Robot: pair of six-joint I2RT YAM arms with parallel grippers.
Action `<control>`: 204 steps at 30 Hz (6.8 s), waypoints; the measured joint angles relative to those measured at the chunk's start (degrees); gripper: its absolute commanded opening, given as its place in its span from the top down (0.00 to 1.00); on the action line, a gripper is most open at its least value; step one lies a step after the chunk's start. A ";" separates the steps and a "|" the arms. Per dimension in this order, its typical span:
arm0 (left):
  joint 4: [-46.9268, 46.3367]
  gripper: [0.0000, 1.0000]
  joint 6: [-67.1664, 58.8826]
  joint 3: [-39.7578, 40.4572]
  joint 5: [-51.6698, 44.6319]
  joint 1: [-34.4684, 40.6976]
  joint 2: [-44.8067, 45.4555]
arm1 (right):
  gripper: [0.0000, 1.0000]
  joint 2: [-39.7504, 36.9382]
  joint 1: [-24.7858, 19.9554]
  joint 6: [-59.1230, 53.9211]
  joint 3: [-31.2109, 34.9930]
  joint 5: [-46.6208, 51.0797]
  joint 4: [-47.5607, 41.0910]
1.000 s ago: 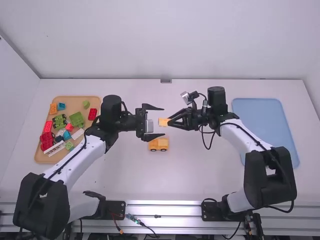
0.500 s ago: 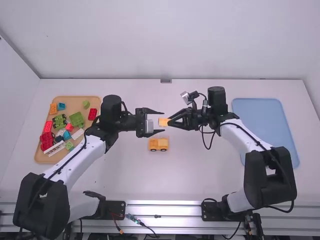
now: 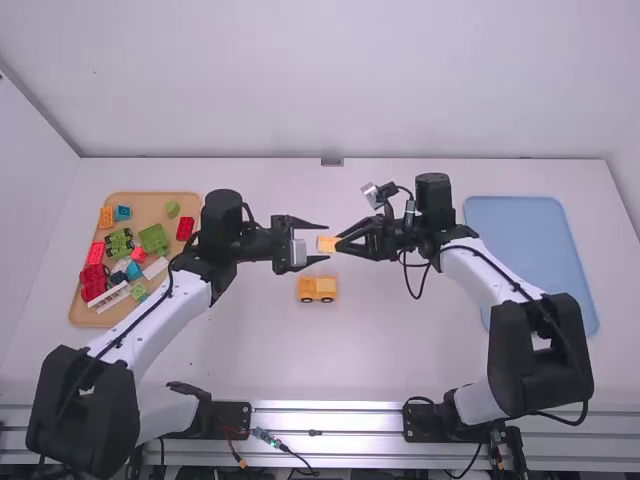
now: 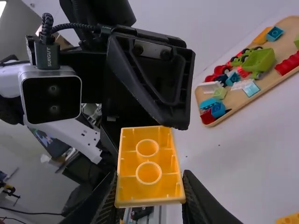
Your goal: Assemble lego blocks to make yellow taxi
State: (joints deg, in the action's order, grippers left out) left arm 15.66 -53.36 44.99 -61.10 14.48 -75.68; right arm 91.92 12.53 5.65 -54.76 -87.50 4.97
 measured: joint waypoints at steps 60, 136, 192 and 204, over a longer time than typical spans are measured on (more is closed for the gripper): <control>1.64 0.76 2.23 -0.02 -1.64 0.11 0.00 | 0.01 0.00 -0.70 0.20 -0.04 1.09 -0.83; -30.45 0.98 58.31 22.34 -27.21 -5.68 -21.51 | 0.41 -13.35 4.70 -73.16 -0.02 28.13 -10.12; -30.34 0.98 57.96 22.34 -27.21 -3.39 -21.49 | 0.62 -13.35 5.29 -72.59 -0.02 31.12 -12.07; -30.40 0.98 57.90 22.34 -27.21 -4.85 -21.51 | 0.65 -13.35 4.26 -71.89 -0.02 30.86 -11.74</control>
State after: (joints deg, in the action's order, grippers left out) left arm -14.74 4.54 67.33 -88.31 9.63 -97.19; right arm 78.56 16.80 -66.24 -54.78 -56.64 -6.76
